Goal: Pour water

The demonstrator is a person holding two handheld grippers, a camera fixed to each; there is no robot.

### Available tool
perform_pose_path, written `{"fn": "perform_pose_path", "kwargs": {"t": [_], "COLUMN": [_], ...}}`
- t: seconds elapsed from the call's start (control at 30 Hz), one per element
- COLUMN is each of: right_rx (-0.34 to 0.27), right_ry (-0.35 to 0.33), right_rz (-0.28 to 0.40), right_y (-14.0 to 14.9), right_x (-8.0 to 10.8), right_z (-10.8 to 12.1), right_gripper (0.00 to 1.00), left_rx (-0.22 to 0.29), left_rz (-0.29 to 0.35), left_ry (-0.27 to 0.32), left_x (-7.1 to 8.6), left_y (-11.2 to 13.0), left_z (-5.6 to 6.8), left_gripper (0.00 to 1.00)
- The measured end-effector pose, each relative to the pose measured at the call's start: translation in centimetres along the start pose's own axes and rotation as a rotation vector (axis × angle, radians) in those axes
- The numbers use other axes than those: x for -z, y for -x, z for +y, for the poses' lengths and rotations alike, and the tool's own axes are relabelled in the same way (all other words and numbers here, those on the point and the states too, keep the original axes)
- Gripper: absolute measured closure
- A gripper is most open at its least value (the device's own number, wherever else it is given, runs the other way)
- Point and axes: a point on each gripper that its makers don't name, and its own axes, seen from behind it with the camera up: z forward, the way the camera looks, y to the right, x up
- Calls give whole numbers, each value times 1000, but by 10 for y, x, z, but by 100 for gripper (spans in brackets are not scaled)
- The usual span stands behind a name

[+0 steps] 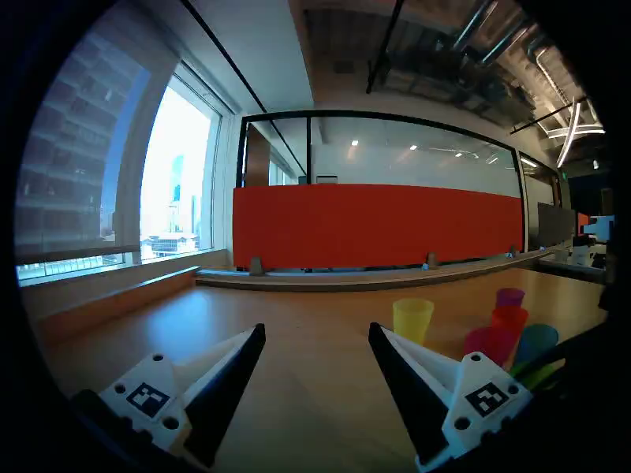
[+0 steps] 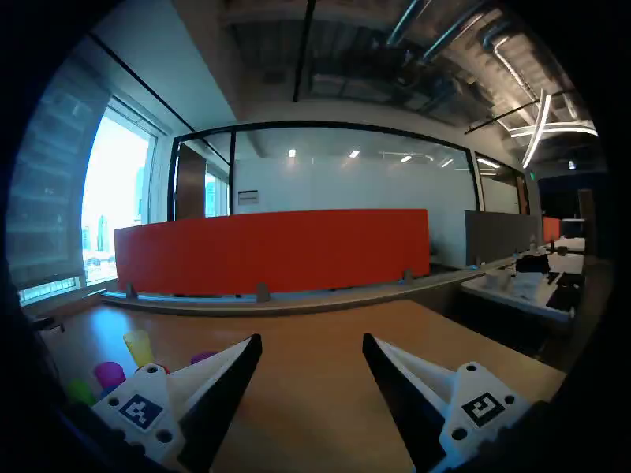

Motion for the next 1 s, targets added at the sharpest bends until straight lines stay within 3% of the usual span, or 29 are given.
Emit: {"fn": "perform_pose_path", "kwargs": {"t": [0.6, 1.0], "right_rx": [24, 54], "right_ry": [-16, -98], "right_rz": [47, 104], "right_y": [5, 15], "right_x": [2, -13], "right_z": [3, -24], "right_gripper": [1, 1], "left_rx": [0, 0], "left_rz": [0, 0], "left_ry": [0, -1], "left_x": [-1, 0], "left_y": [0, 0], "left_z": [0, 0], "left_gripper": [3, 3]}}
